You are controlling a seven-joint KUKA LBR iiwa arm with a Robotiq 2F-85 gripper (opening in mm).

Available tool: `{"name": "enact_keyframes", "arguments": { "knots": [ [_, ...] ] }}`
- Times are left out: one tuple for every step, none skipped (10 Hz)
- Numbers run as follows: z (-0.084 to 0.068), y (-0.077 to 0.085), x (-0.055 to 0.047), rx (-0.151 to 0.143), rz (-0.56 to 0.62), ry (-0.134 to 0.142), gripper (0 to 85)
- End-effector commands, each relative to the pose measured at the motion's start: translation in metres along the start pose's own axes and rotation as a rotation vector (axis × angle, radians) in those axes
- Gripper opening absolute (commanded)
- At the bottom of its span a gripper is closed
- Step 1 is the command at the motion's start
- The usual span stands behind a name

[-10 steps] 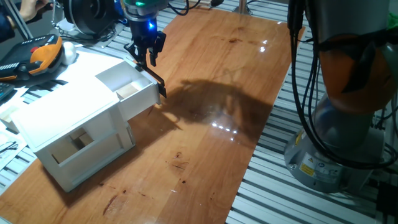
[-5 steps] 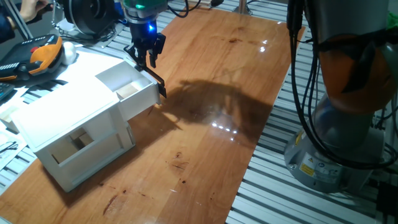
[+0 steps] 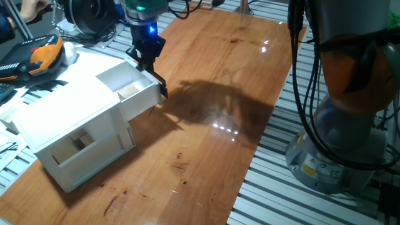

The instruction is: Put things in the drawer

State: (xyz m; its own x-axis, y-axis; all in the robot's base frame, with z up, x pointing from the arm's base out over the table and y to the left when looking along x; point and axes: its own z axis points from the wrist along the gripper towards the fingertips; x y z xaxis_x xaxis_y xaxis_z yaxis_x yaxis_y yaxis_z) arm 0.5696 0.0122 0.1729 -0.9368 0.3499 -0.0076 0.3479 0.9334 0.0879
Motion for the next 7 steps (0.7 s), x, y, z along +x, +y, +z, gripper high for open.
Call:
{"name": "enact_keyframes", "arguments": {
  "knots": [
    [0.001,0.002,0.001,-0.001,0.000,-0.002,0.0],
    [0.002,0.006,0.001,0.001,0.003,-0.003,0.0],
    [0.002,0.011,0.002,0.001,0.006,-0.003,0.0],
    [0.001,0.014,0.002,0.003,0.007,-0.002,0.0],
    [0.000,0.016,0.002,0.007,0.008,-0.003,0.0],
    [-0.003,0.018,0.002,0.010,0.008,-0.003,0.0],
    [-0.005,0.020,0.002,0.015,0.011,0.000,0.0]
  ]
}}
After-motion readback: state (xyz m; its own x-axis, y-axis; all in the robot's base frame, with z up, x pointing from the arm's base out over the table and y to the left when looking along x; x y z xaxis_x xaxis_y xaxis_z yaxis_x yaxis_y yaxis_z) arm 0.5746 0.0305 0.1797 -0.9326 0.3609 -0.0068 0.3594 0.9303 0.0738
